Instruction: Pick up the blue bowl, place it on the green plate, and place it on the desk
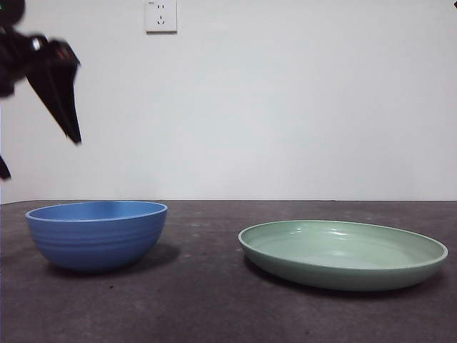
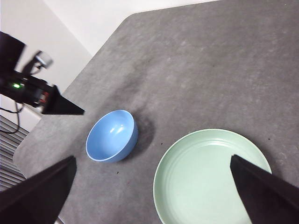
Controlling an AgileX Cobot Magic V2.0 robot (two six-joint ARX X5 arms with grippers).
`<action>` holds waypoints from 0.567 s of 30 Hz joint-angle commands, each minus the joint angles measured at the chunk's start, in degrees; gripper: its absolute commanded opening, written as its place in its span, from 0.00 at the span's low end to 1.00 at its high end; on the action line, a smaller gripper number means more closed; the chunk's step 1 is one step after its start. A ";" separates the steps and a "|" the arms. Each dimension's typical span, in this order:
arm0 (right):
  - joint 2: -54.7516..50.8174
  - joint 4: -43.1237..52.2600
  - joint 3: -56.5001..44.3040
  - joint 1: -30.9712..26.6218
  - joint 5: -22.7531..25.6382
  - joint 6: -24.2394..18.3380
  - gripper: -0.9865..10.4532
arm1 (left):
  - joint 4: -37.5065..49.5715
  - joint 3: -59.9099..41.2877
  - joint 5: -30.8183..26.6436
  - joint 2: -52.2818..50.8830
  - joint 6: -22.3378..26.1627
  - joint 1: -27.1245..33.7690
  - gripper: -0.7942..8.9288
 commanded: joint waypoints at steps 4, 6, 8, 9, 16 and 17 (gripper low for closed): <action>0.33 0.52 1.11 0.02 -0.07 -0.68 0.56 | 2.19 1.05 -0.96 7.37 1.11 -1.77 0.69; 0.33 0.50 1.11 0.02 -0.07 -0.66 0.56 | 2.62 1.05 -1.84 9.35 1.11 -2.25 0.69; 0.33 0.48 1.11 0.02 -0.07 -0.66 0.56 | 2.73 1.05 -2.01 10.97 1.14 -2.49 0.69; 0.33 0.48 1.11 0.02 -0.07 -0.66 0.56 | 2.75 1.05 -2.01 11.65 1.14 -2.56 0.69; 0.33 0.48 1.11 0.02 -0.07 -0.66 0.56 | 3.65 1.05 -3.21 13.94 1.09 -2.58 0.60; 0.33 0.48 1.11 0.02 -0.07 -0.66 0.56 | 3.85 1.05 -3.76 13.94 1.07 -2.58 0.57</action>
